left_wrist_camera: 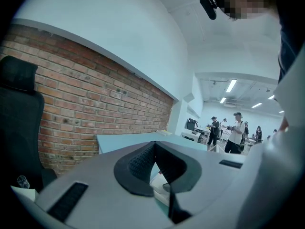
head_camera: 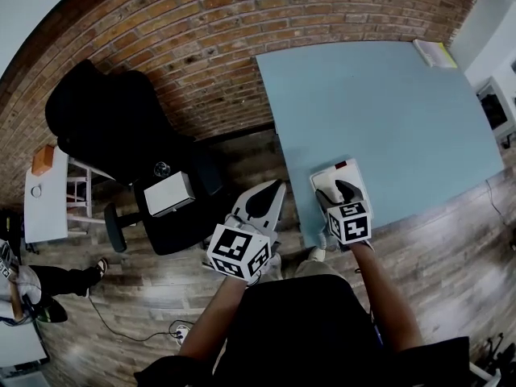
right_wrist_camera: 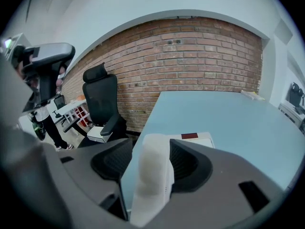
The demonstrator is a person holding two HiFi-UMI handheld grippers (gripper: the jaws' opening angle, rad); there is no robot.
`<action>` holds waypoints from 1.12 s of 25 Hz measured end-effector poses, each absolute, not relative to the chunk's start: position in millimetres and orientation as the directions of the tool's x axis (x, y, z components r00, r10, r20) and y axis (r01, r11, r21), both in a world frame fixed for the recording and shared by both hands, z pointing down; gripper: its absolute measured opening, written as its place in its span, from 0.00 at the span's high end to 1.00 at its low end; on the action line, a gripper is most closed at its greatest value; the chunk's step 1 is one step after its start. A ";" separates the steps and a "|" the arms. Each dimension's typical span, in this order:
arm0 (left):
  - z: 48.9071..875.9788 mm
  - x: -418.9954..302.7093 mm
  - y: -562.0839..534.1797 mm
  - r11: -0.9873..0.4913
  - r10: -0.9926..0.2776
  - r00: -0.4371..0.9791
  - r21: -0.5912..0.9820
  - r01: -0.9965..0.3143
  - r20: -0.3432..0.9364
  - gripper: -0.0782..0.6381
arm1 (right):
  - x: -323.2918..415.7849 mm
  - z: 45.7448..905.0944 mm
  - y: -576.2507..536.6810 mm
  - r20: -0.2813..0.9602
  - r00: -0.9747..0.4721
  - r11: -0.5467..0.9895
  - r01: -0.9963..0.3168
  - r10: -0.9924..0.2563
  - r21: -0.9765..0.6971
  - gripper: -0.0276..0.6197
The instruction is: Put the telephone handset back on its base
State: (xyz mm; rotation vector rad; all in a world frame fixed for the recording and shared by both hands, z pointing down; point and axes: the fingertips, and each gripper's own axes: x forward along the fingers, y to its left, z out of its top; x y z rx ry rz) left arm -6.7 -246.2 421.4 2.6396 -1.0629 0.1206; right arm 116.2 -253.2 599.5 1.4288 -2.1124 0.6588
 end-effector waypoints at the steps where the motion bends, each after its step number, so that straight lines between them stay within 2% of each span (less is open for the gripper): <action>1: 421.8 -7.1 -246.1 -0.686 -0.663 0.726 0.237 -0.688 0.185 0.88 | 115.8 597.9 -252.8 0.641 -0.323 0.330 -0.937 -0.696 -0.114 0.57; 6: 423.5 -6.2 -244.2 -0.697 -0.649 0.737 0.242 -0.675 0.186 0.88 | 114.7 590.8 -248.0 0.631 -0.325 0.324 -0.938 -0.705 -0.121 0.58; 8: 422.9 -5.8 -242.9 -0.702 -0.642 0.745 0.250 -0.667 0.182 0.88 | 117.1 587.1 -247.1 0.626 -0.311 0.315 -0.943 -0.715 -0.109 0.63; 11: 423.1 -10.2 -242.9 -0.707 -0.637 0.750 0.253 -0.660 0.179 0.88 | 120.4 577.9 -247.6 0.610 -0.277 0.290 -0.954 -0.742 -0.081 0.76; 15: 423.5 -17.2 -245.8 -0.708 -0.635 0.753 0.259 -0.657 0.173 0.88 | 122.1 567.1 -247.9 0.585 -0.246 0.273 -0.961 -0.773 -0.044 0.84; 22: 424.0 -24.0 -248.2 -0.726 -0.616 0.770 0.261 -0.637 0.167 0.88 | 117.0 546.5 -244.1 0.550 -0.220 0.250 -0.968 -0.805 -0.021 0.90; 28: 419.9 -34.8 -250.6 -0.738 -0.606 0.779 0.254 -0.626 0.160 0.88 | 104.2 507.3 -242.2 0.467 -0.225 0.245 -0.969 -0.855 -0.019 0.94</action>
